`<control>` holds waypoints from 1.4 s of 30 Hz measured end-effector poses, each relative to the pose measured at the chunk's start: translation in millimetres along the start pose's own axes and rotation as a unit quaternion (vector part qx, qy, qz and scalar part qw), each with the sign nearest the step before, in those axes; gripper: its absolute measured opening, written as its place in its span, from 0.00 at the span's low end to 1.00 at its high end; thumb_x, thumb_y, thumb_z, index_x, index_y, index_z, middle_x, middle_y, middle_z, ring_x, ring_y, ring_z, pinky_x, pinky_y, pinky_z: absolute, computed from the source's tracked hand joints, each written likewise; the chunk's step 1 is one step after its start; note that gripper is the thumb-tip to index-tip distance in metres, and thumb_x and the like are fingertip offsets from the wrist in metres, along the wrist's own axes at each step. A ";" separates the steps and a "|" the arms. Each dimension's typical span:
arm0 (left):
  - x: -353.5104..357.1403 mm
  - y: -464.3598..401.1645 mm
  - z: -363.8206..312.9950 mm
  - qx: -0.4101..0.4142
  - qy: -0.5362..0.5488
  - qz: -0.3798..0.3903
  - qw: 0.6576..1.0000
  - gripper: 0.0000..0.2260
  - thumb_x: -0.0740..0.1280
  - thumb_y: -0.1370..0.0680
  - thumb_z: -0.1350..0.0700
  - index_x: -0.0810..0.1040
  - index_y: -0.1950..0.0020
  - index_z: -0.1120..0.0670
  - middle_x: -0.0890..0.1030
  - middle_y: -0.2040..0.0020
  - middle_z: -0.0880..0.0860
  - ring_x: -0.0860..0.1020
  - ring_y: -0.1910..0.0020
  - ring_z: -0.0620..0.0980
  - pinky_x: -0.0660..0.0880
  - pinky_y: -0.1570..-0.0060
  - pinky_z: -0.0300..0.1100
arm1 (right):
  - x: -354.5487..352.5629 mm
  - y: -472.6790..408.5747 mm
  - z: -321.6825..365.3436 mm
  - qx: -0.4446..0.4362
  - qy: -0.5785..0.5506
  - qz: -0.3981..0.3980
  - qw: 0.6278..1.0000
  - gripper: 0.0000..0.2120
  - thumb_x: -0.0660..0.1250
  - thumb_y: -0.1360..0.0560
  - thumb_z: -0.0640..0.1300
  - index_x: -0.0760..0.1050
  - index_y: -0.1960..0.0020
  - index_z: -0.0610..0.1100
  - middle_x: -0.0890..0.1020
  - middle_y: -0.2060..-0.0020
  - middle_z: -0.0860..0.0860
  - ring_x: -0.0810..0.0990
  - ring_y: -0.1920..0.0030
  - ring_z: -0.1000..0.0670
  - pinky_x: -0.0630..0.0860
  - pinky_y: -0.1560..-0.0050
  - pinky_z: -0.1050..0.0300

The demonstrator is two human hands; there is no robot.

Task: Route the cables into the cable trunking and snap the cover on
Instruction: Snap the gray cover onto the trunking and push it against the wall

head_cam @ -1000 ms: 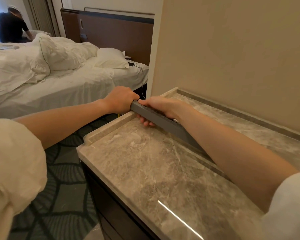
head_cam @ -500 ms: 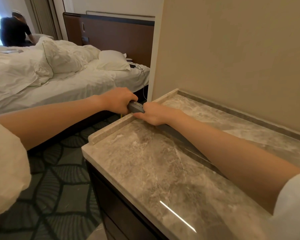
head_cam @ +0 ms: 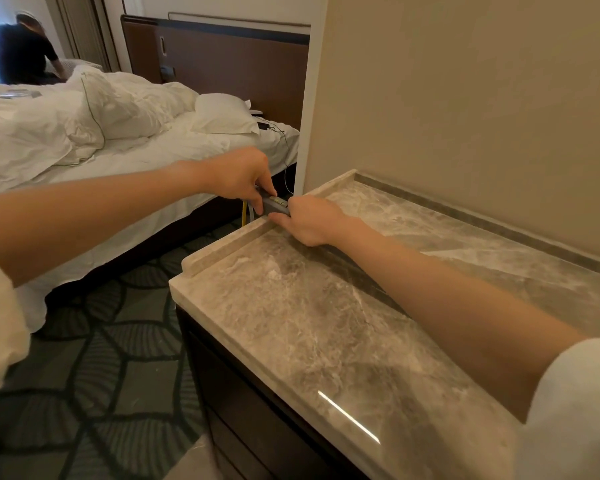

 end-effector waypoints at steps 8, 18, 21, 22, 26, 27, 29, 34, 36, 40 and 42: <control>1.6 1.2 -4.5 0.014 -0.020 -0.005 1.000 0.12 0.75 0.31 0.57 0.84 0.49 0.56 0.85 0.60 0.54 0.74 0.69 0.45 0.70 0.65 0.37 | -1.7 -2.7 2.7 -0.023 -0.010 -0.005 1.000 0.22 0.56 0.21 0.58 0.62 0.68 0.46 0.68 0.72 0.50 0.67 0.72 0.51 0.59 0.74 0.56; 11.1 2.3 18.1 -0.005 -0.082 0.068 0.994 0.20 0.75 0.33 0.61 0.80 0.42 0.54 0.83 0.51 0.53 0.74 0.57 0.48 0.68 0.55 0.40 | -3.9 1.6 6.1 -0.023 -0.014 0.023 0.999 0.21 0.56 0.21 0.57 0.61 0.69 0.47 0.69 0.72 0.50 0.68 0.72 0.52 0.61 0.74 0.57; 12.9 1.8 20.6 0.001 -0.082 0.067 0.994 0.17 0.75 0.33 0.61 0.82 0.45 0.54 0.84 0.56 0.53 0.74 0.60 0.47 0.67 0.59 0.39 | -4.3 3.1 3.3 -0.010 -0.019 0.029 0.999 0.21 0.56 0.21 0.57 0.62 0.68 0.45 0.69 0.71 0.50 0.69 0.71 0.51 0.61 0.73 0.57; 12.5 1.1 20.0 0.004 -0.080 0.067 0.995 0.16 0.75 0.33 0.61 0.82 0.46 0.54 0.84 0.57 0.53 0.74 0.61 0.47 0.67 0.60 0.39 | -4.7 3.1 3.1 0.000 -0.014 0.033 0.999 0.21 0.55 0.21 0.57 0.64 0.66 0.43 0.69 0.70 0.50 0.70 0.70 0.50 0.62 0.72 0.56; 12.2 -0.6 18.0 0.014 -0.088 0.070 0.994 0.14 0.75 0.32 0.59 0.83 0.47 0.54 0.84 0.58 0.53 0.75 0.62 0.48 0.68 0.60 0.39 | -6.1 4.1 13.7 0.038 0.061 -0.037 0.997 0.16 0.51 0.21 0.54 0.69 0.56 0.44 0.72 0.61 0.47 0.72 0.62 0.44 0.64 0.62 0.54; 11.9 -0.7 17.8 0.014 -0.088 0.073 0.993 0.14 0.75 0.32 0.59 0.83 0.47 0.54 0.84 0.58 0.53 0.76 0.61 0.49 0.70 0.59 0.40 | -8.4 6.6 17.4 0.046 0.065 -0.083 0.993 0.17 0.50 0.21 0.52 0.73 0.54 0.43 0.74 0.60 0.46 0.71 0.64 0.44 0.63 0.65 0.54; 11.8 -1.3 18.2 0.014 -0.088 0.078 0.993 0.15 0.75 0.32 0.58 0.83 0.46 0.54 0.85 0.57 0.53 0.78 0.59 0.51 0.73 0.56 0.42 | -16.9 13.1 24.1 0.059 0.098 -0.183 0.976 0.21 0.48 0.19 0.50 0.77 0.53 0.42 0.79 0.61 0.45 0.67 0.70 0.45 0.57 0.73 0.56; 11.9 -4.9 17.6 0.013 -0.082 0.095 0.992 0.16 0.75 0.32 0.58 0.83 0.44 0.54 0.85 0.54 0.53 0.80 0.56 0.52 0.75 0.50 0.46 | -28.8 5.1 29.2 0.099 0.142 -0.233 0.957 0.14 0.54 0.19 0.42 0.78 0.53 0.43 0.83 0.62 0.47 0.80 0.64 0.45 0.62 0.71 0.57; 12.2 -6.1 18.5 0.011 -0.079 0.097 0.992 0.16 0.76 0.33 0.59 0.83 0.46 0.54 0.85 0.54 0.53 0.81 0.56 0.53 0.76 0.50 0.47 | -27.5 2.3 29.9 0.112 0.123 -0.231 0.959 0.15 0.53 0.19 0.41 0.78 0.51 0.43 0.83 0.61 0.47 0.81 0.62 0.44 0.63 0.69 0.56; 9.6 -7.9 20.9 0.012 -0.083 0.097 0.992 0.16 0.77 0.34 0.58 0.84 0.47 0.54 0.85 0.55 0.53 0.80 0.58 0.52 0.74 0.54 0.42 | -27.6 3.2 28.6 0.122 0.119 -0.252 0.953 0.11 0.54 0.21 0.39 0.76 0.49 0.43 0.84 0.61 0.47 0.82 0.62 0.44 0.62 0.69 0.56; 9.9 -9.3 19.4 0.013 -0.085 0.102 0.991 0.15 0.77 0.34 0.58 0.84 0.48 0.54 0.85 0.56 0.52 0.80 0.58 0.51 0.73 0.55 0.41 | -29.1 2.4 24.1 0.134 0.106 -0.260 0.950 0.11 0.55 0.21 0.39 0.75 0.49 0.42 0.84 0.60 0.46 0.82 0.60 0.43 0.63 0.69 0.56</control>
Point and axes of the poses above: each hand's wrist, its own y-axis away from the middle knuckle, its own x-axis out of the palm, z = x × y, the point moved 10 cm from there along -y, towards the middle knuckle
